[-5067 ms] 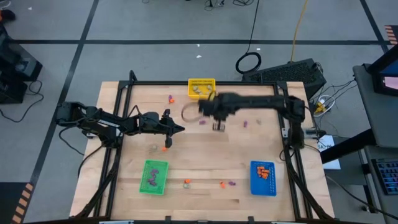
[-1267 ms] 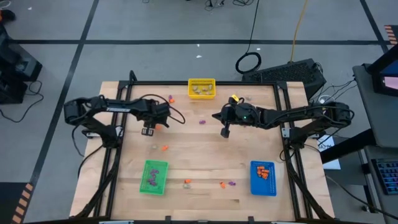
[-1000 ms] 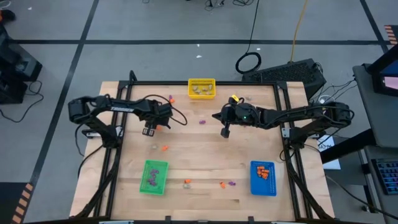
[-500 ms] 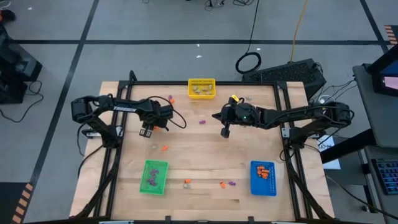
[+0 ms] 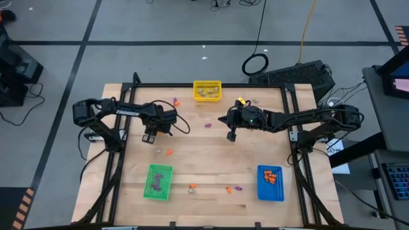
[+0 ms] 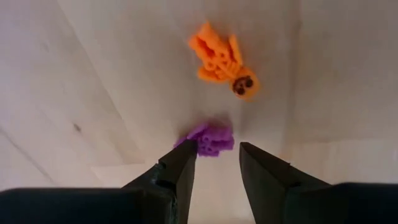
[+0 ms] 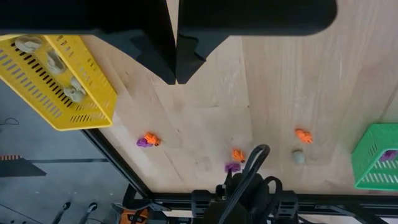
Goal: Sort Halloween decoration
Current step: Put the purple skeleton toy into the green bin
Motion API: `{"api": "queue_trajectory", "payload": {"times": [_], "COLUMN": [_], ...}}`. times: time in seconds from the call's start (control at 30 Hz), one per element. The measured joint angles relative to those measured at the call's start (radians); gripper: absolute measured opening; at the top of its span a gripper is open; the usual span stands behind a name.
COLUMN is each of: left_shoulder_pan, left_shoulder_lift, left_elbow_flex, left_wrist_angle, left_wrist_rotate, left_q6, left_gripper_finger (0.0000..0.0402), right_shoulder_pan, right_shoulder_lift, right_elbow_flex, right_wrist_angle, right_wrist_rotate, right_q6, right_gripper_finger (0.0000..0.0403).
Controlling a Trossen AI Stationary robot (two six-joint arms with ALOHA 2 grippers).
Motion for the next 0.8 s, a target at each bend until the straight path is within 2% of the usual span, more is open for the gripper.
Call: {"api": "queue_trajectory", "payload": {"times": [0.3,0.47,0.57,0.7,0.8], "left_shoulder_pan": [0.003,0.004,0.004,0.003,0.003], "left_shoulder_lift": [0.001,0.001,0.001,0.001,0.000], "left_elbow_flex": [-0.003,-0.002,-0.002,-0.002,-0.002], "left_wrist_angle": [0.066,0.095,0.096,0.094,0.092], "left_wrist_rotate": [-0.033,-0.055,-0.076,-0.078,-0.078], "left_q6": [0.128,0.124,0.125,0.125,0.124], "left_gripper_finger": [0.0133,0.0125,0.0095,0.0024,0.0012], "right_shoulder_pan": [0.000,0.000,0.000,0.000,0.000], "right_shoulder_lift": [0.000,0.000,0.000,0.000,0.000], "right_elbow_flex": [0.000,0.000,0.000,0.000,0.000], "right_wrist_angle": [0.000,-0.005,-0.006,-0.006,-0.006], "right_wrist_rotate": [0.000,0.000,0.000,0.000,0.000], "right_q6": [0.000,0.000,0.000,0.000,0.000], "right_gripper_finger": [0.0000,0.0000,0.0000,0.0000,0.0000]}}
